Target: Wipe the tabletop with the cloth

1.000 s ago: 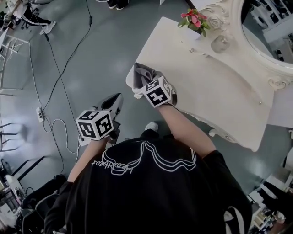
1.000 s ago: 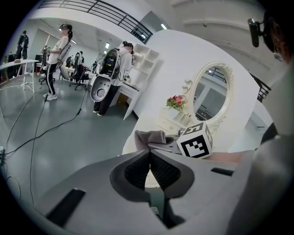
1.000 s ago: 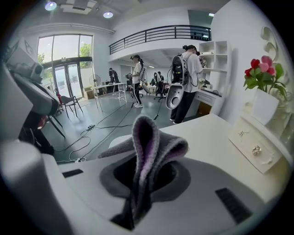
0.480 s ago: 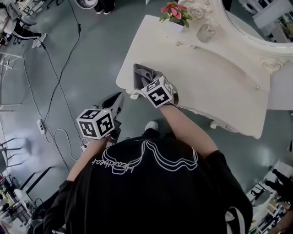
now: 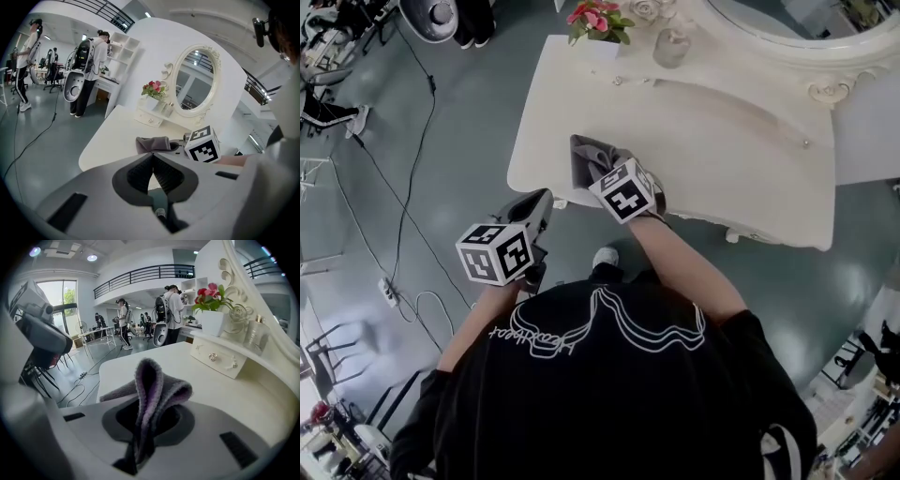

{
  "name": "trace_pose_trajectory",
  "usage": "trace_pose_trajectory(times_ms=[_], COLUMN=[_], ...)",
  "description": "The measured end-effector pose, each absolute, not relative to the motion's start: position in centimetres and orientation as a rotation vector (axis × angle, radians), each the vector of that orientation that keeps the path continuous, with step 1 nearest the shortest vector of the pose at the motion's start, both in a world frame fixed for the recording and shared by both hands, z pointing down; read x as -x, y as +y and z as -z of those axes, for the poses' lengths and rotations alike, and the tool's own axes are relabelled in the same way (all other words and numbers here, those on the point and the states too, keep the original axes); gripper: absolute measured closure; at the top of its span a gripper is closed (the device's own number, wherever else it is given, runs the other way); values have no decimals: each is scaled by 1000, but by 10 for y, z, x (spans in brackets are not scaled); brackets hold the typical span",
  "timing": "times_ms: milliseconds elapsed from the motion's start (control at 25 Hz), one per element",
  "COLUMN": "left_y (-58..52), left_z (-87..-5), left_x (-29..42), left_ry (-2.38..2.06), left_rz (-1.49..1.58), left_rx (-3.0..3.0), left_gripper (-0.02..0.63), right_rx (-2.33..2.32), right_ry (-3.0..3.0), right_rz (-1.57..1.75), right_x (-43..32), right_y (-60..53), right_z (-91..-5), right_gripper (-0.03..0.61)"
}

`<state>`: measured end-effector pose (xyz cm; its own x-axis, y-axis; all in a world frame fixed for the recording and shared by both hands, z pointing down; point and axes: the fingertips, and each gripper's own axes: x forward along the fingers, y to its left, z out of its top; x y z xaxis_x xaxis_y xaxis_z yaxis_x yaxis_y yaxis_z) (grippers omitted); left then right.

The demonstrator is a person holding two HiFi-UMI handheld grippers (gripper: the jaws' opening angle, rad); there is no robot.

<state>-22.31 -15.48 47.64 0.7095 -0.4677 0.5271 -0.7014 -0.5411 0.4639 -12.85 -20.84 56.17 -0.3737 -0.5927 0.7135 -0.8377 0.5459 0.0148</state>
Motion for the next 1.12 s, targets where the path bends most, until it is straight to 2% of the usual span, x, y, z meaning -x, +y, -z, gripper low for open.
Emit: trace_pose_trajectory(times_ms=[1120], left_y=[-105], left_z=[-473], left_x=[66], left_ry=[-736], left_rz=[-520], left_rx=[-2284], left_gripper=[609], right_rx=[-1285], right_ry=[-2018], right_rz=[-581], right_x=[-48], right_y=[-140], right_z=[-564], right_gripper=[525])
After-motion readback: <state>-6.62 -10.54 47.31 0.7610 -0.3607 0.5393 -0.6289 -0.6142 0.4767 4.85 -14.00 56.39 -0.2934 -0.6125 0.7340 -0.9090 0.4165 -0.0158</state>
